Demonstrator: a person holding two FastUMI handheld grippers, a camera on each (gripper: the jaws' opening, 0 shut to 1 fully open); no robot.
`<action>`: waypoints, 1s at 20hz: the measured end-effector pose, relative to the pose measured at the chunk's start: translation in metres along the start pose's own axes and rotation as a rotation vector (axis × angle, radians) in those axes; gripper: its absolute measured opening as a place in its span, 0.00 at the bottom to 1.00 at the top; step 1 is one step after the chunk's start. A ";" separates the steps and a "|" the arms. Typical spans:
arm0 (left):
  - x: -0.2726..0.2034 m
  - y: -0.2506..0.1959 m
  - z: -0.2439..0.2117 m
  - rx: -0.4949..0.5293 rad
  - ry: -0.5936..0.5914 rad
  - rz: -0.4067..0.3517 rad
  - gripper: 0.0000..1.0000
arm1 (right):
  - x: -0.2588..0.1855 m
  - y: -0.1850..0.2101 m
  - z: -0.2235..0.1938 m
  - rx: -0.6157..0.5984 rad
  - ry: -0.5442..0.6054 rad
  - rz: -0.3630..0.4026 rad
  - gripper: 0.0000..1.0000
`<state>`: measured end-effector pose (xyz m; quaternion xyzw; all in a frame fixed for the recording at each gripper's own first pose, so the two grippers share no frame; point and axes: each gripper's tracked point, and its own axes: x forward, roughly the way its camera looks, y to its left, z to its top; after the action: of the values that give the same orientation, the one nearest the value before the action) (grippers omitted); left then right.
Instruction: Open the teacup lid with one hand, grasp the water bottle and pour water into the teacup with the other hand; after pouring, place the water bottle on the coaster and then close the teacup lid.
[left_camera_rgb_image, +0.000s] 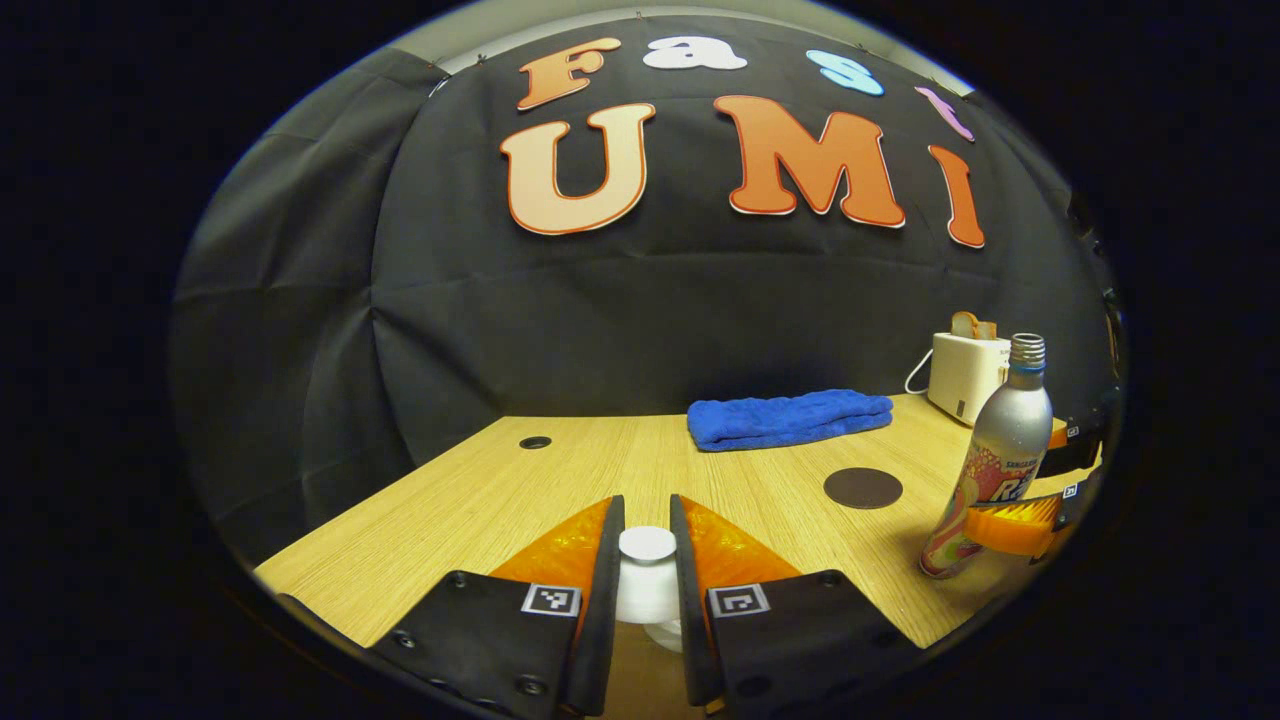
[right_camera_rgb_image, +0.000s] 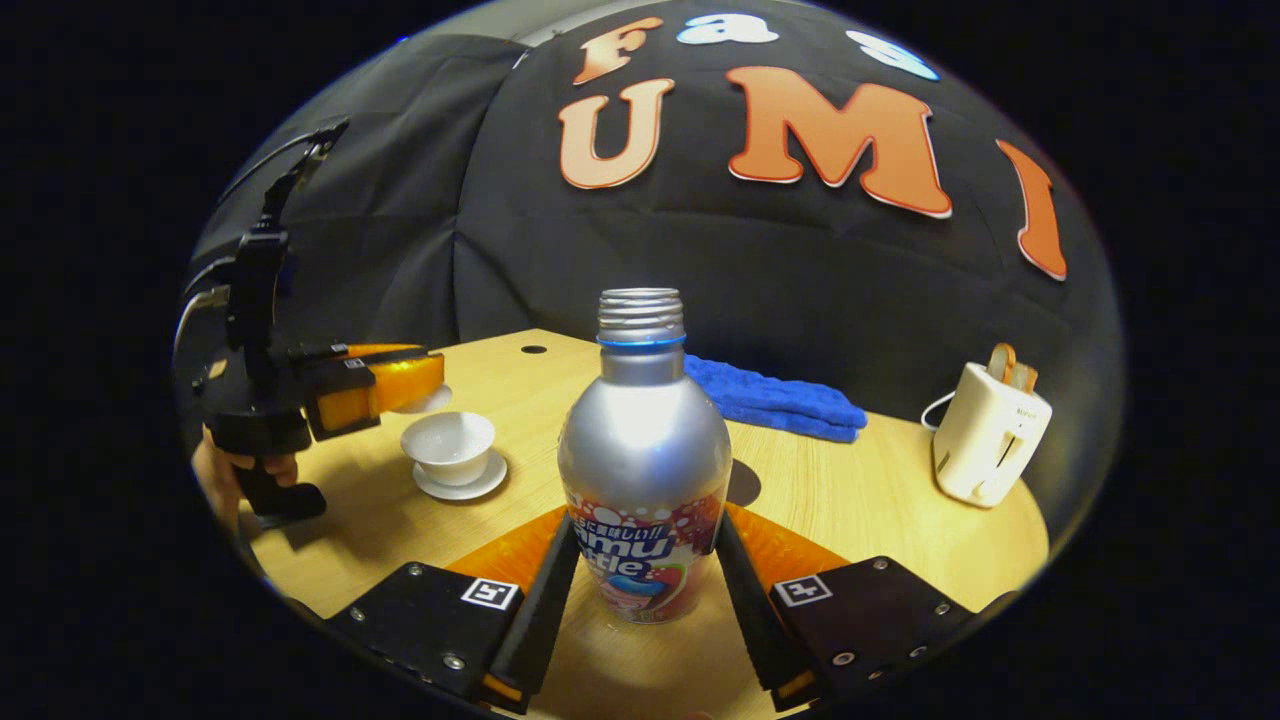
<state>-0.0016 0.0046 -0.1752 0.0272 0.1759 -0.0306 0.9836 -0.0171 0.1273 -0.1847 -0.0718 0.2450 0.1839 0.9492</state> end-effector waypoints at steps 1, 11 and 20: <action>-0.001 0.006 0.001 -0.004 -0.005 0.009 0.29 | 0.002 -0.002 0.002 -0.051 -0.002 -0.017 0.78; -0.015 0.060 0.000 -0.029 -0.015 0.086 0.29 | 0.021 -0.019 0.027 -0.414 0.027 -0.179 0.76; -0.025 0.092 -0.005 -0.069 -0.014 0.123 0.33 | 0.032 -0.001 0.052 -0.720 -0.004 -0.173 0.76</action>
<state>-0.0206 0.0975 -0.1673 0.0039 0.1678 0.0359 0.9852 0.0324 0.1486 -0.1553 -0.4214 0.1559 0.1775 0.8756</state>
